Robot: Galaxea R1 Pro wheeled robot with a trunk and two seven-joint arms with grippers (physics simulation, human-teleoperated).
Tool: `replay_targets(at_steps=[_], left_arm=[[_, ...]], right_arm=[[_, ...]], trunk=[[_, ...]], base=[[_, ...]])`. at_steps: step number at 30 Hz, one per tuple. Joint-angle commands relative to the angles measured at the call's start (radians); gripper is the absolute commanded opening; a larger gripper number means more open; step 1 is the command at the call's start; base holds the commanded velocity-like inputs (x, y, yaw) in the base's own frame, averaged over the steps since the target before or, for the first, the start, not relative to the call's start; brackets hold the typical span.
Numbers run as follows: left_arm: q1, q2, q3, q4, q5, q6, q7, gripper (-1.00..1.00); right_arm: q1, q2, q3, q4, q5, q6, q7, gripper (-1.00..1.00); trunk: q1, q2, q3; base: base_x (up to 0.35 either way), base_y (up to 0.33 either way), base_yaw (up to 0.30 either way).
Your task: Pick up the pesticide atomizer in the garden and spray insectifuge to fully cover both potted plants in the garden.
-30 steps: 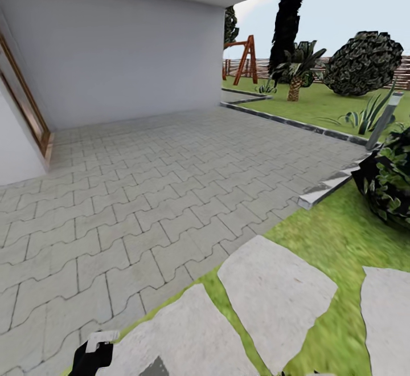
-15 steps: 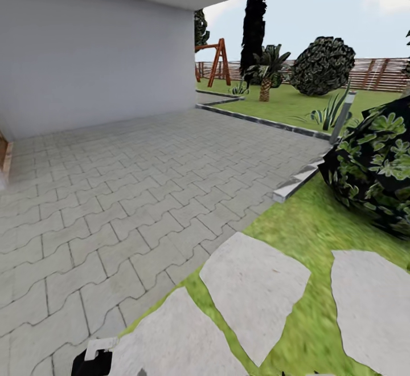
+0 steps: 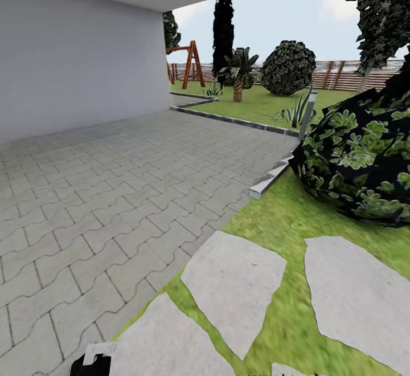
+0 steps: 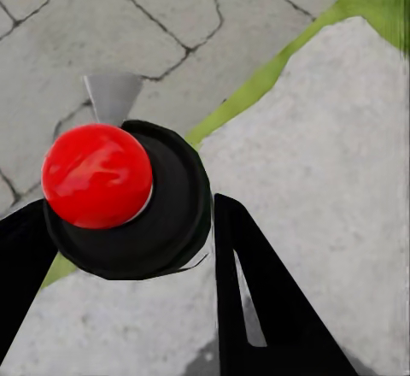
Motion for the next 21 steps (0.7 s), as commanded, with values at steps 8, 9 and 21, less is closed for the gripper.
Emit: replay_targets(at_steps=[8, 9, 21], left_arm=[[0.0, 0.003, 0.003, 0.008, 0.003, -0.003, -0.002, -1.0], [0.0, 0.003, 0.003, 0.008, 0.003, -0.003, -0.002, -1.0], [0.009, 0.002, 0.003, 0.009, 0.004, -0.003, -0.002, -1.0]], right_arm=[[-0.001, 0.0, -0.001, 0.009, 0.0, -0.004, -0.001, 1.0], [-0.001, 0.0, -0.002, 0.009, 0.0, -0.004, -0.001, 1.0], [-0.001, 0.0, -0.002, 0.009, 0.0, -0.003, -0.001, 1.0]], trunk=[[0.0, 0.0, 0.004], [0.0, 0.0, 0.004], [0.0, 0.0, 0.009]], base=[[0.0, 0.0, -0.285], [0.0, 0.0, -0.285], [0.0, 0.0, -0.286]])
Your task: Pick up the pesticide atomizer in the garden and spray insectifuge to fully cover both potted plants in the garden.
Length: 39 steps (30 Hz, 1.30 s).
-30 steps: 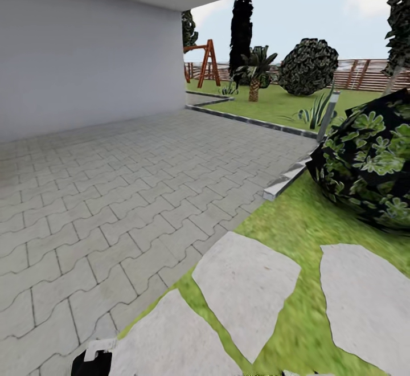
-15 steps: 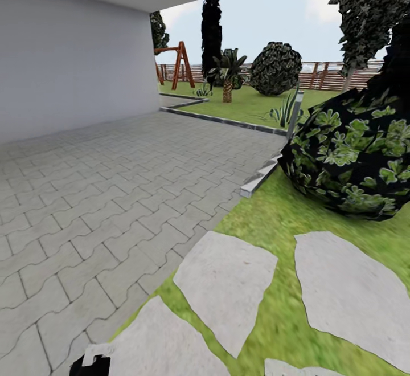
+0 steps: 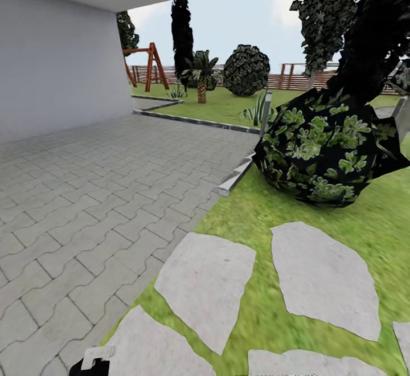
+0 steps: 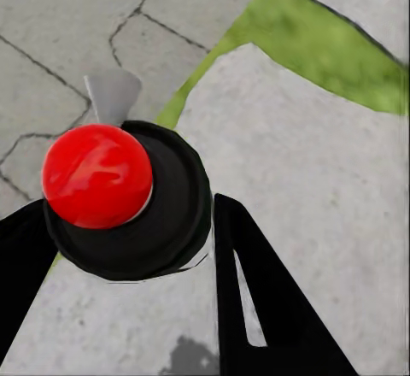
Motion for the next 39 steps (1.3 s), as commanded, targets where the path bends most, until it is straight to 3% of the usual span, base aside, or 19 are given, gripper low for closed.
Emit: replay_targets(at_steps=[1, 15, 30, 39], left_arm=[[0.002, 0.0, 0.003, 0.0, 0.003, -0.003, -0.002, -1.0], [0.003, 0.001, 0.004, 0.0, 0.003, -0.003, -0.001, -1.0], [0.003, 0.001, 0.003, 0.001, 0.004, -0.003, 0.0, -1.0], [0.003, 0.001, 0.004, 0.001, 0.004, -0.003, 0.0, -1.0]], right_arm=[[-0.001, 0.0, -0.001, 0.001, 0.0, -0.003, 0.0, 1.0], [-0.001, 0.0, -0.001, 0.001, 0.0, -0.003, 0.0, 1.0], [-0.001, 0.0, -0.001, 0.001, 0.0, -0.003, 0.0, 1.0], [-0.001, 0.0, -0.001, 0.003, 0.0, -0.003, -0.001, 1.0]], trunk=[[0.0, 0.0, 0.0], [0.0, 0.0, 0.006], [0.0, 0.0, 0.006], [0.0, 0.0, 0.006]], base=[[0.0, 0.0, -0.287], [0.0, -0.008, -0.287], [-0.053, -0.244, -0.291], [-0.018, -0.038, -0.296]])
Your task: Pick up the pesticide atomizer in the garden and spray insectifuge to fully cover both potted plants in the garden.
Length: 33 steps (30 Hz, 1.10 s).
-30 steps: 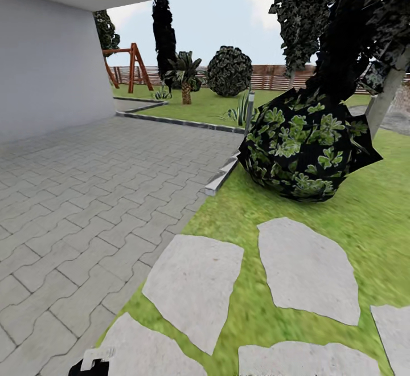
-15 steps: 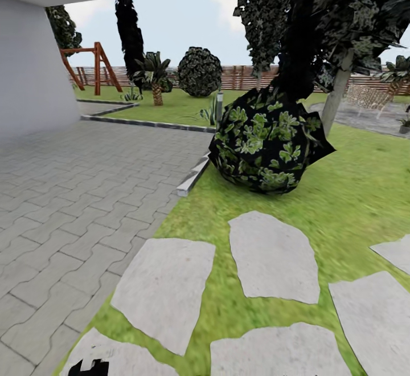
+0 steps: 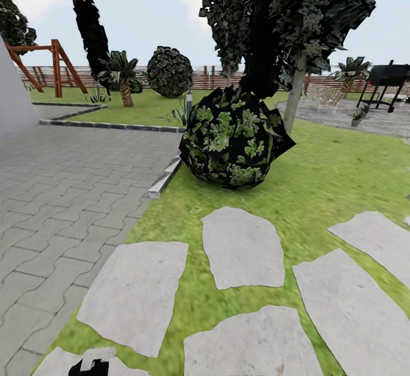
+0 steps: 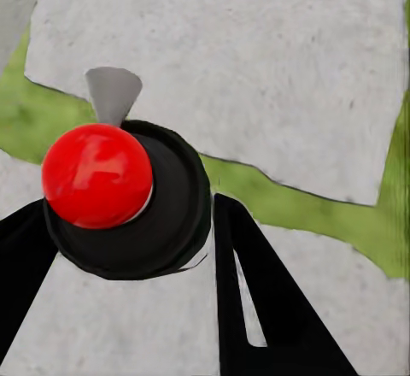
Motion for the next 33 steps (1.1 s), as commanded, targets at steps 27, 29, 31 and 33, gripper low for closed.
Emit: replay_targets(at_steps=[27, 29, 31, 33], left_arm=[[0.0, -0.012, 0.004, 0.001, 0.003, -0.003, -0.001, -1.0], [0.0, -0.024, 0.004, 0.003, 0.002, -0.003, -0.002, -1.0], [0.0, -0.035, 0.003, 0.011, 0.0, -0.004, -0.003, -1.0], [0.0, -0.046, 0.002, 0.032, -0.004, -0.004, -0.003, -1.0]], right_arm=[[-0.001, -0.009, -0.002, -0.002, -0.001, -0.004, -0.001, 1.0], [-0.001, -0.009, -0.002, -0.001, -0.001, -0.004, -0.001, 1.0], [-0.001, -0.009, -0.002, -0.001, 0.0, -0.004, -0.001, 1.0], [-0.001, -0.009, -0.002, 0.0, 0.0, -0.004, -0.001, 1.0]], trunk=[[0.0, 0.0, -0.001], [0.0, 0.0, -0.001], [0.0, 0.0, -0.001], [0.0, 0.0, -0.001]], base=[[0.0, 0.0, -0.299], [0.0, 0.0, -0.299], [0.0, 0.0, -0.299], [0.0, 0.0, -0.299]])
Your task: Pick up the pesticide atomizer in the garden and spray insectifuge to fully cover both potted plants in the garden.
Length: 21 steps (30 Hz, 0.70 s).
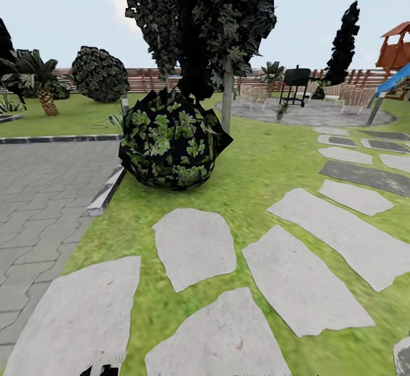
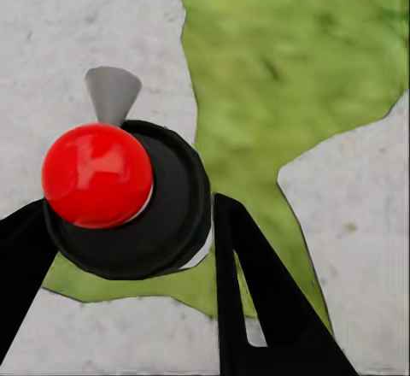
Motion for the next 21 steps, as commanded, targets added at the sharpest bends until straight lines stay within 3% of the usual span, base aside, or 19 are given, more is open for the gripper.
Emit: replay_targets(at_steps=[1, 4, 5, 6, 9, 17, 21], left_arm=[[0.0, -0.003, 0.004, 0.008, 0.003, -0.003, -0.002, -1.0], [0.0, -0.009, 0.003, 0.023, 0.006, -0.004, -0.002, -1.0], [0.0, -0.018, 0.003, 0.029, 0.006, -0.004, -0.003, -1.0], [0.009, -0.064, -0.001, 0.04, -0.008, -0.012, -0.003, -1.0], [0.026, -0.079, -0.003, 0.041, -0.032, -0.036, -0.002, -1.0], [0.049, -0.073, 0.004, 0.028, -0.034, -0.053, 0.001, -1.0], [0.048, -0.069, 0.006, -0.069, -0.027, -0.053, 0.01, -1.0]], right_arm=[[-0.001, 0.0, -0.001, 0.001, 0.0, -0.003, 0.0, 1.0], [-0.001, 0.0, -0.001, 0.001, 0.0, -0.003, 0.0, 1.0], [-0.001, 0.0, 0.0, 0.001, 0.0, -0.003, 0.0, 1.0], [-0.001, 0.001, 0.0, 0.001, 0.0, -0.003, 0.0, 1.0], [-0.001, 0.001, 0.001, 0.001, 0.0, -0.003, 0.0, 1.0], [-0.001, 0.004, 0.001, 0.001, 0.0, -0.003, 0.0, 1.0], [-0.001, 0.003, 0.001, 0.001, 0.0, -0.003, 0.0, 1.0]], trunk=[[0.0, 0.0, -0.001], [0.0, 0.0, -0.001], [0.0, 0.0, -0.001], [0.0, 0.0, -0.001], [0.0, 0.0, -0.001], [0.0, 0.0, -0.001], [0.0, 0.0, -0.001]], base=[[0.0, 0.0, -0.299], [0.0, 0.0, -0.299], [0.0, 0.0, -0.299], [0.0, 0.0, -0.299], [0.0, 0.0, -0.299], [0.0, 0.0, -0.299], [0.0, 0.0, -0.299]])
